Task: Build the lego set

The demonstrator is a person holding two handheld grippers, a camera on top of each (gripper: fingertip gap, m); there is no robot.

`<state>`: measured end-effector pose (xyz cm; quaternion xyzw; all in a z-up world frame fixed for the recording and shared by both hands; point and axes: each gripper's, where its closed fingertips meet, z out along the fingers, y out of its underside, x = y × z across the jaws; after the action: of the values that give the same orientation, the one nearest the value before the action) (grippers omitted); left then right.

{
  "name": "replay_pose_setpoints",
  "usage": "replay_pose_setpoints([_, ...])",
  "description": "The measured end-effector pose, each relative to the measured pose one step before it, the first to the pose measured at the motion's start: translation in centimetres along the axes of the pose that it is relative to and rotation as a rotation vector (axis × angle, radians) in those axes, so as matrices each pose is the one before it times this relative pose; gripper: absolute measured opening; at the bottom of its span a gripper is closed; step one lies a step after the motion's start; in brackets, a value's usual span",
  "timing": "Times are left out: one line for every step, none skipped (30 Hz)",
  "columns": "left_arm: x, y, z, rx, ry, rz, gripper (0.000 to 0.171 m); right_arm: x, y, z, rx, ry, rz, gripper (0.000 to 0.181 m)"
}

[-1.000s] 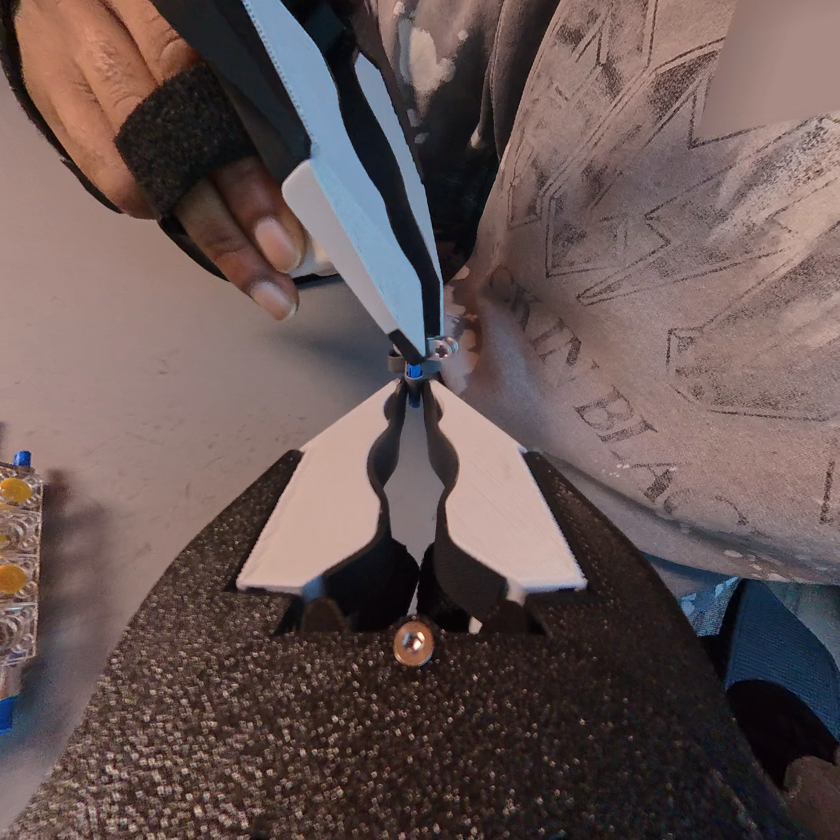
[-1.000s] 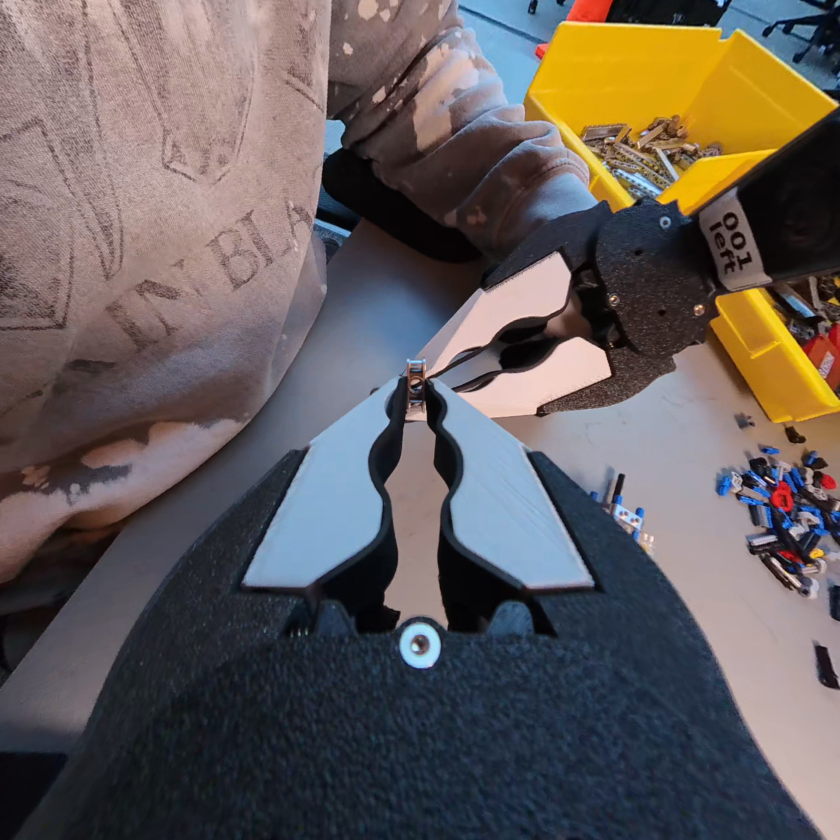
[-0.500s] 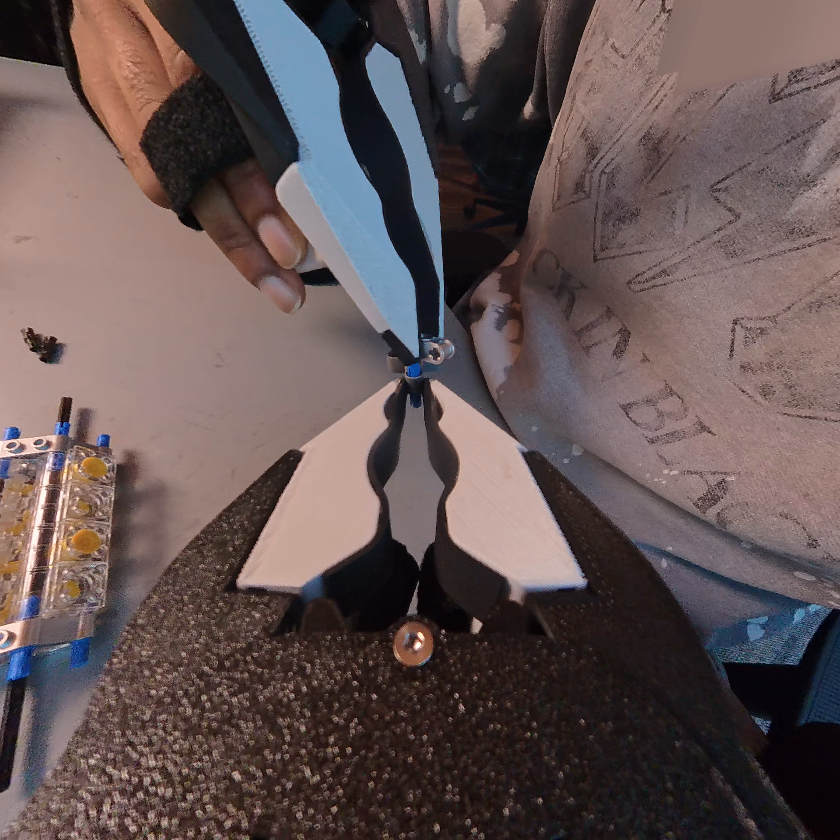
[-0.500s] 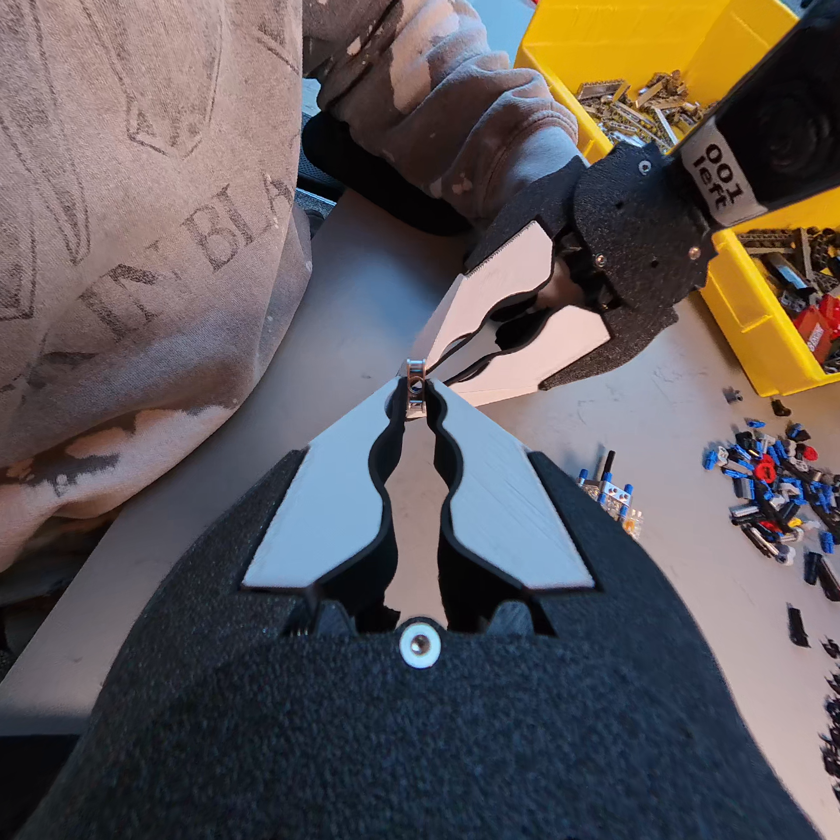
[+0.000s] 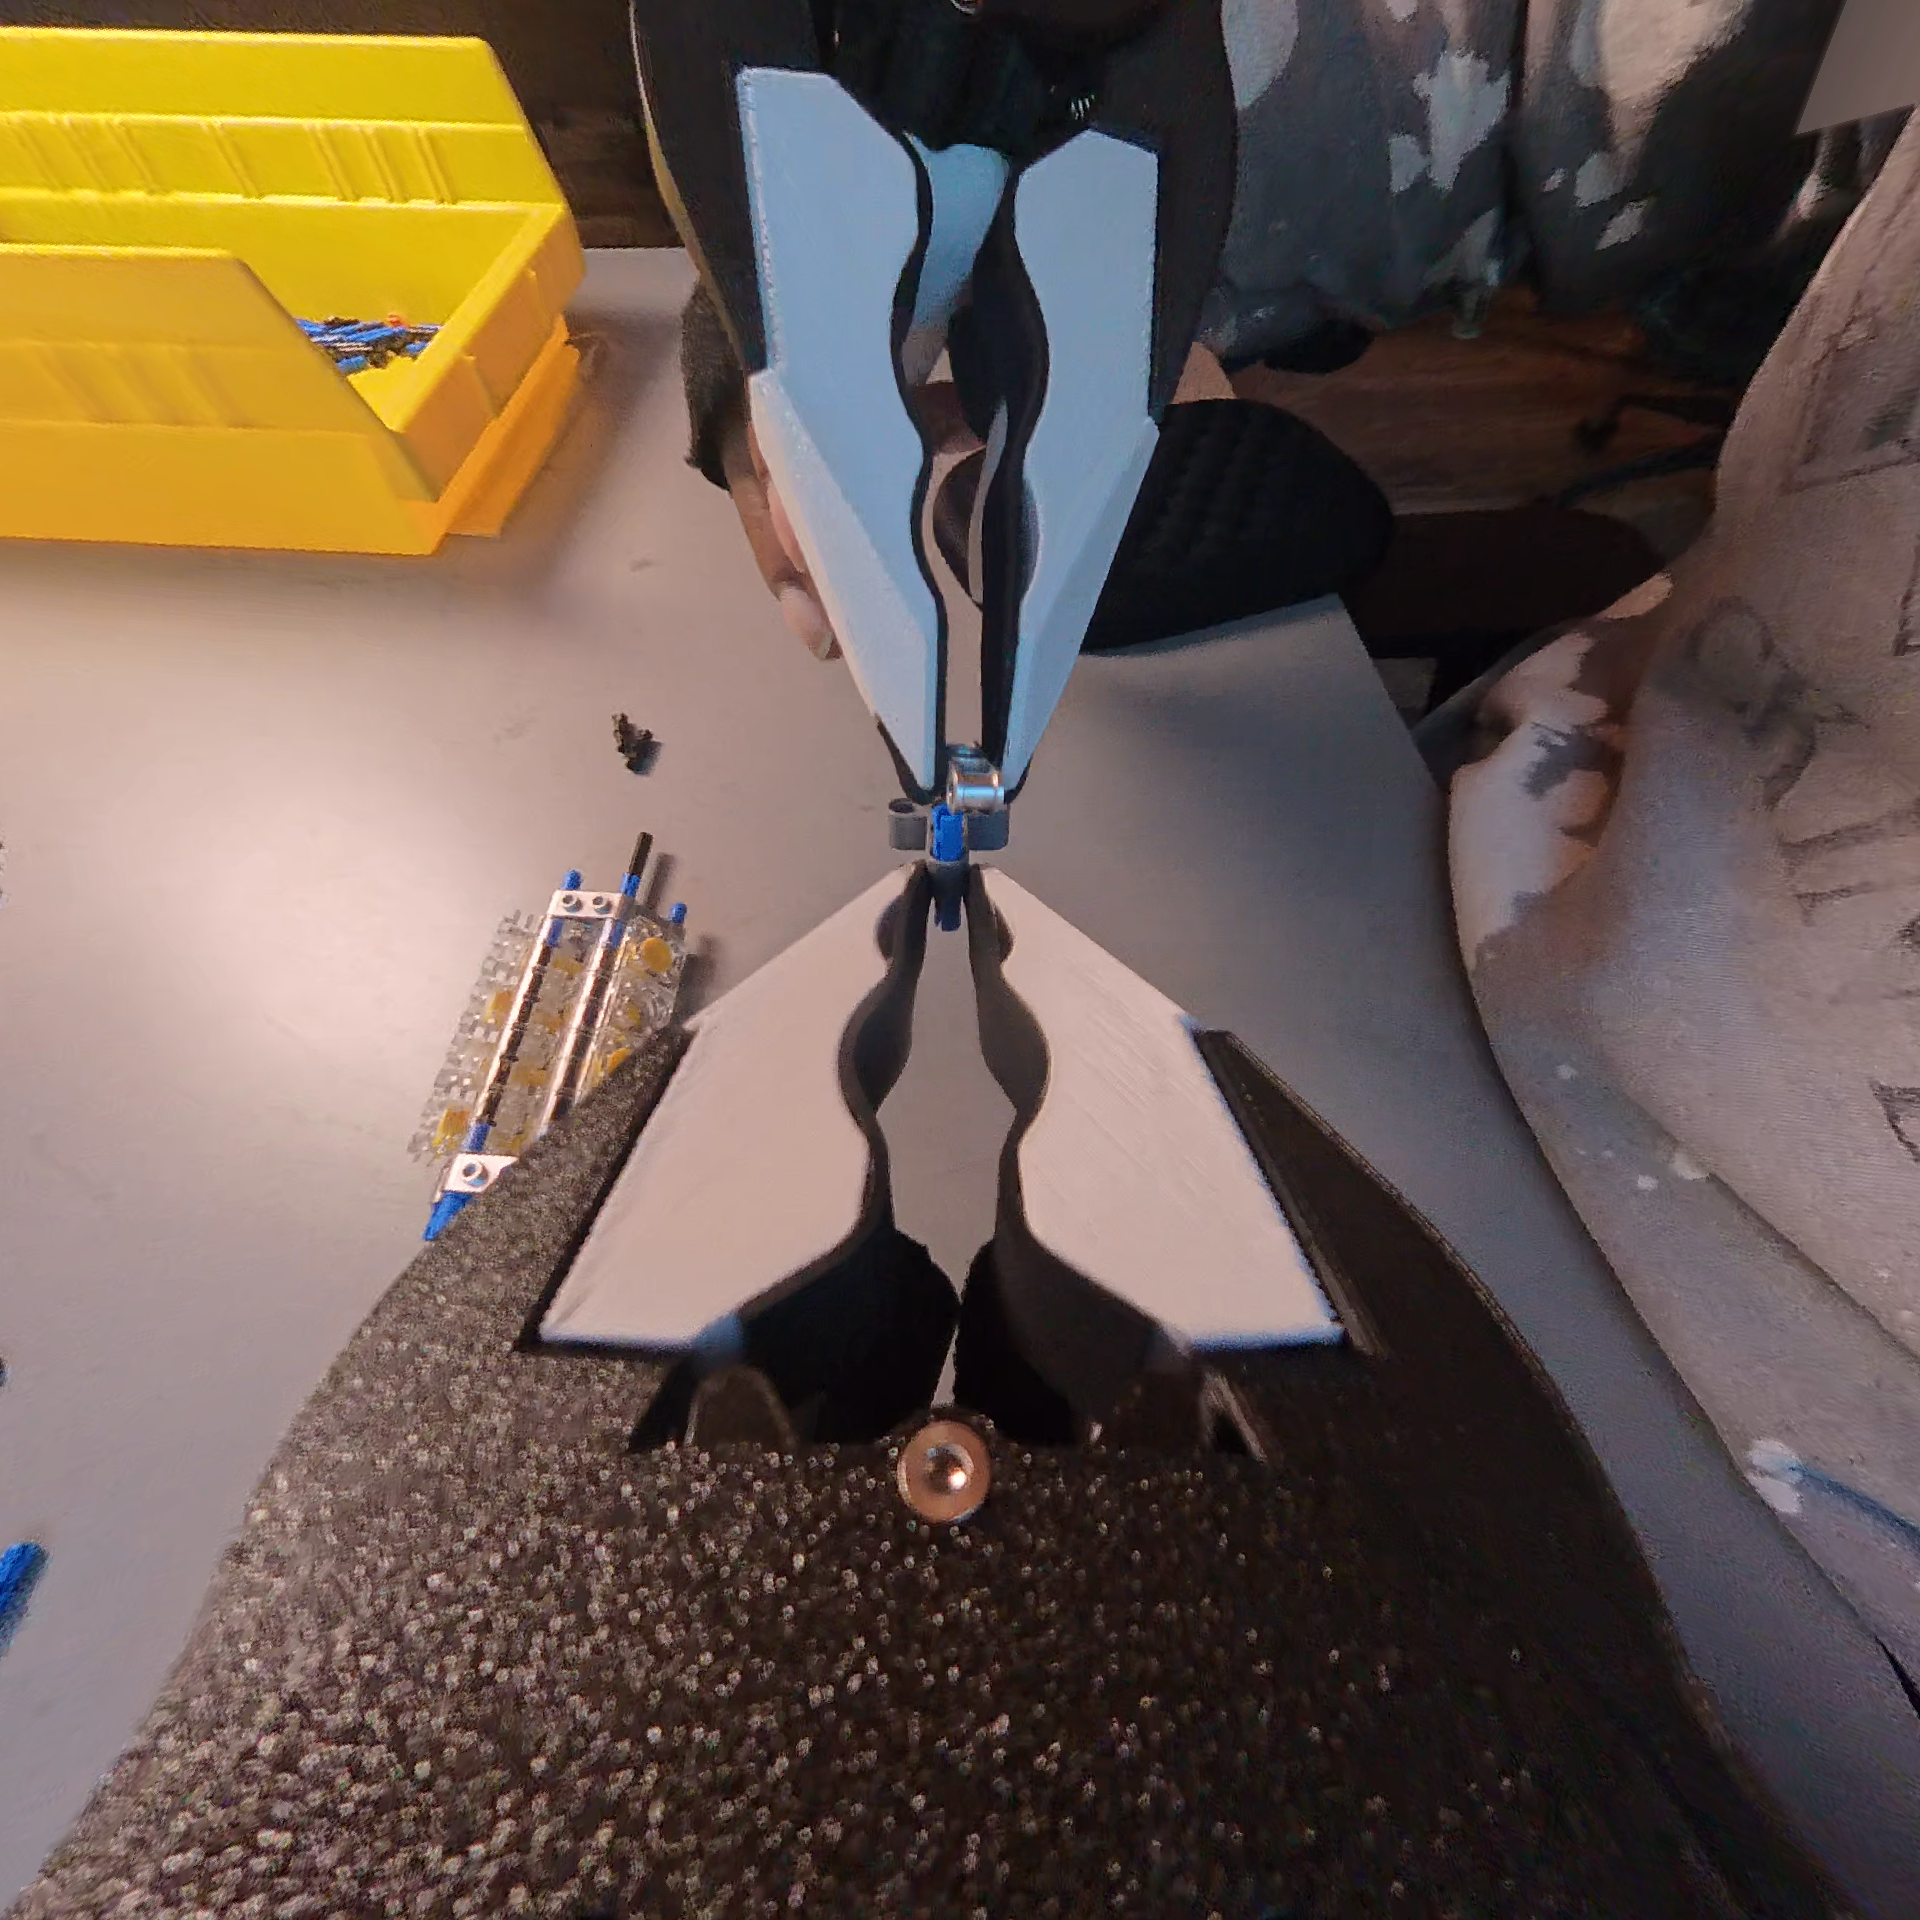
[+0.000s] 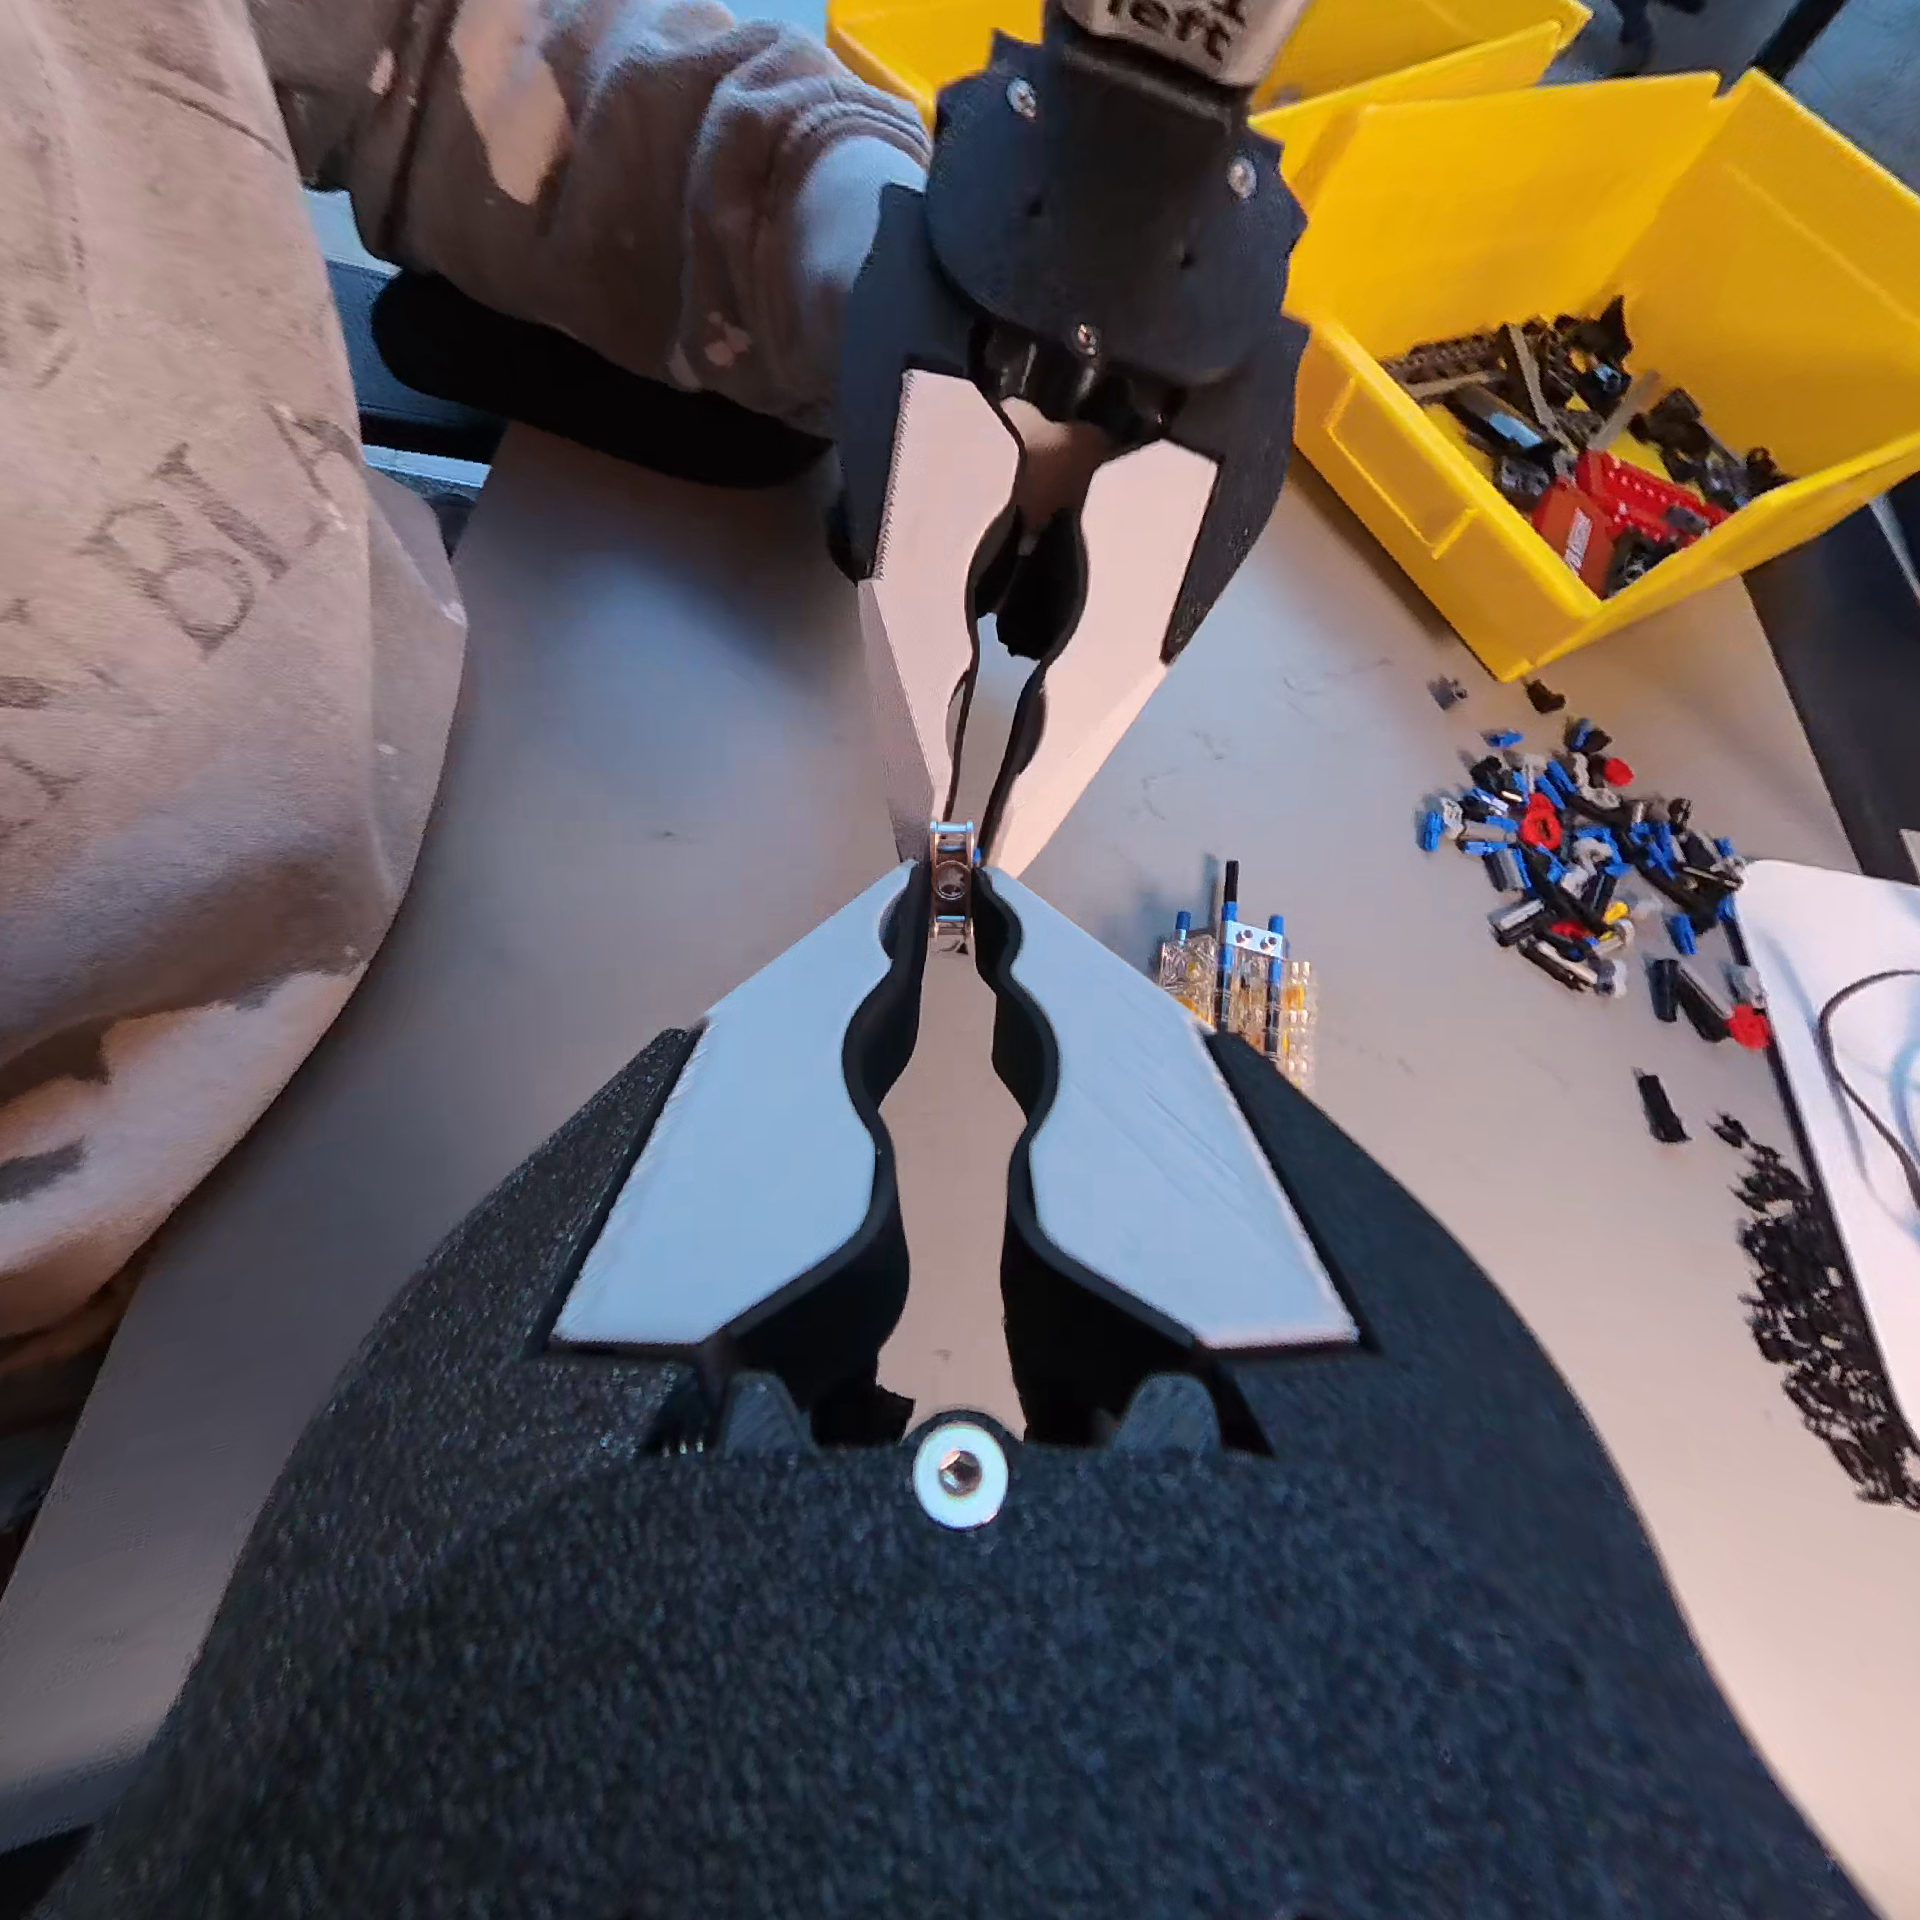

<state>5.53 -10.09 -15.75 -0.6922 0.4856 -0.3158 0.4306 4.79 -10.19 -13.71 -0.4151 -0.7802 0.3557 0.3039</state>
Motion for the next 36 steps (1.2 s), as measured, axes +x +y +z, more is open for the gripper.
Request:
replay_pose_setpoints([-0.18, 0.086, 0.033, -0.01276, -0.0183, 0.0045, 0.005, 0.088, 0.111, 0.122, 0.0024, 0.006, 0.0118, 0.005])
replay_pose_setpoints([-0.147, 0.115, 0.042, -0.01199, -0.0161, 0.0053, 0.005, 0.133, 0.063, 0.09, 0.0028, 0.0068, 0.0129, 0.005])
replay_pose_setpoints([-0.125, 0.079, 0.036, -0.00741, -0.0142, 0.0036, 0.005, 0.144, 0.04, 0.062, 0.0019, 0.0084, 0.0059, 0.005])
replay_pose_setpoints([-0.051, 0.076, 0.051, -0.00799, -0.0092, 0.0028, 0.005, 0.159, 0.031, 0.049, -0.0002, 0.011, 0.0, 0.005])
replay_pose_setpoints([-0.076, 0.075, 0.042, -0.00781, -0.0128, 0.0066, 0.005, 0.161, 0.025, 0.054, -0.0017, 0.0093, 0.0017, 0.005])
replay_pose_setpoints([-0.124, 0.015, 0.014, -0.00494, -0.0133, 0.0044, 0.005, 0.014, 0.007, 0.063, -0.0001, -0.0005, 0.0042, 0.005])
replay_pose_setpoints([-0.004, 0.044, 0.024, -0.00477, -0.0041, 0.0007, 0.005, -0.025, -0.026, 0.065, 0.0006, -0.0035, 0.005, 0.006])
replay_pose_setpoints([-0.036, 0.072, 0.034, -0.00471, -0.0048, 0.0024, 0.005, 0.038, 0.061, 0.077, -0.0057, 0.0022, -0.0013, 0.006])
replay_pose_setpoints([-0.063, 0.138, 0.056, -0.00833, -0.0082, 0.0065, 0.005, 0.03, 0.122, 0.111, -0.0107, 0.0033, -0.0041, 0.006])
replay_pose_setpoints([-0.074, 0.16, 0.053, -0.00838, -0.0095, 0.0065, 0.005, 0.021, 0.165, 0.134, -0.0127, 0.0037, -0.0062, 0.006])
replay_pose_setpoints([-0.054, 0.024, 0.011, -0.00001, -0.0069, 0.0018, 0.005, 0.053, 0.18, 0.143, -0.0133, 0.0052, -0.0033, 0.005])
replay_pose_setpoints([-0.058, -0.025, -0.016, 0.00325, -0.006, -0.0002, 0.005, 0.03, 0.19, 0.136, -0.0143, 0.0039, -0.0026, 0.005])
replay_pose_setpoints([-0.111, -0.058, -0.037, 0.00418, -0.009, 0.0016, 0.005, 0.046, 0.162, 0.128, -0.0126, 0.0067, -0.0018, 0.005])
replay_pose_setpoints([-0.159, 0.022, -0.019, -0.00246, -0.0114, 0.0018, 0.005, 0.097, 0.107, 0.118, -0.0071, 0.0105, -0.0018, 0.005])
replay_pose_setpoints([-0.072, 0.109, 0.034, -0.00838, -0.0058, 0.0002, 0.005, 0.122, 0.042, 0.063, -0.0014, 0.0115, 0.0001, 0.005])
replay_pose_setpoints([-0.047, 0.16, 0.078, -0.0129, -0.0046, 0.0012, 0.005, 0.002, 0.134, 0.088, -0.0055, 0.0027, 0.0054, 0.005])
replay_pose_setpoints([-0.053, 0.189, 0.115, -0.01505, -0.0064, 0.002, 0.005, 0.036, 0.172, 0.103, -0.0062, 0.0056, 0.002, 0.005])
replay_pose_setpoints([-0.017, 0.223, 0.128, -0.01694, -0.0027, -0.0003, 0.005, 0.018, 0.204, 0.115, -0.0071, 0.0069, -0.0015, 0.005])
replay_pose_setpoints([0.011, 0.291, 0.146, -0.02199, -0.0003, -0.0022, 0.005, -0.062, 0.214, 0.15, -0.0087, 0.0023, 0.0008, 0.005])
replay_pose_setpoints([0.001, 0.299, 0.166, -0.02235, -0.0039, 0.0046, 0.005, -0.037, 0.228, 0.178, -0.0095, 0.0031, 0.0011, 0.005])
replay_pose_setpoints([0.128, 0.294, 0.2, -0.02072, 0.0045, -0.0007, 0.005, -0.091, 0.166, 0.159, -0.0053, -0.0007, -0.0001, 0.005])
replay_pose_setpoints([0.187, 0.354, 0.228, -0.02406, 0.0112, -0.0074, 0.005, -0.128, 0.167, 0.174, -0.0058, -0.0057, 0.0006, 0.005])
replay_pose_setpoints([0.036, 0.309, 0.225, -0.01809, 0.0015, -0.0024, 0.005, -0.054, 0.309, 0.207, -0.0147, -0.0023, 0.0001, 0.005])
replay_pose_setpoints([0.067, 0.295, 0.196, -0.01598, 0.0033, -0.0021, 0.005, -0.059, 0.297, 0.214, -0.013, -0.0051, 0.0003, 0.005])
replay_pose_setpoints([0.143, 0.282, 0.17, -0.01548, 0.0092, -0.0016, 0.005, -0.167, 0.243, 0.228, -0.011, -0.0135, 0.0023, 0.005])
replay_pose_setpoints([0.154, 0.304, 0.158, -0.01699, 0.0112, -0.0046, 0.005, -0.198, 0.214, 0.233, -0.0086, -0.0147, 0.0025, 0.005])
replay_pose_setpoints([0.075, 0.261, 0.139, -0.01508, 0.0056, -0.0033, 0.005, -0.179, 0.218, 0.277, -0.0098, -0.0131, 0.0026, 0.005])
replay_pose_setpoints([0.069, 0.29, 0.165, -0.01757, 0.0027, -0.0013, 0.005, -0.217, 0.293, 0.309, -0.0145, -0.0172, 0.0048, 0.005])
replay_pose_setpoints([0.088, 0.324, 0.183, -0.02186, 0.0034, -0.001, 0.005, -0.088, 0.249, 0.291, -0.0094, -0.0109, 0.0025, 0.005])
replay_pose_setpoints([0.06, 0.312, 0.183, -0.02113, 0.001, 0.0007, 0.005, -0.141, 0.221, 0.309, -0.0059, -0.0149, 0.0057, 0.005])
replay_pose_setpoints([0.001, 0.26, 0.149, -0.0179, -0.0033, 0.0024, 0.005, -0.05, 0.164, 0.272, -0.0011, -0.0112, 0.009, 0.005])
replay_pose_setpoints([0.028, 0.209, 0.103, -0.01347, 0.0013, -0.0001, 0.005, -0.02, 0.13, 0.23, 0.0027, -0.0077, 0.0084, 0.005])
replay_pose_setpoints([0.059, 0.144, 0.052, -0.00754, 0.0067, -0.0039, 0.005, -0.09, 0.073, 0.171, 0.0073, -0.0128, 0.0129, 0.005])
replay_pose_setpoints([0.038, 0.108, 0.02, -0.00501, 0.008, -0.0088, 0.005, -0.03, 0.028, 0.117, 0.0094, -0.0095, 0.0163, 0.005])
replay_pose_setpoints([0.032, 0.103, 0.006, -0.00449, 0.0087, -0.0091, 0.005, -0.014, 0.021, 0.102, 0.0111, -0.0078, 0.0141, 0.005])
replay_pose_setpoints([-0.015, 0.024, -0.028, -0.0008, 0.0021, -0.0032, 0.005, -0.028, 0.045, 0.104, 0.0102, -0.0068, 0.0119, 0.005])
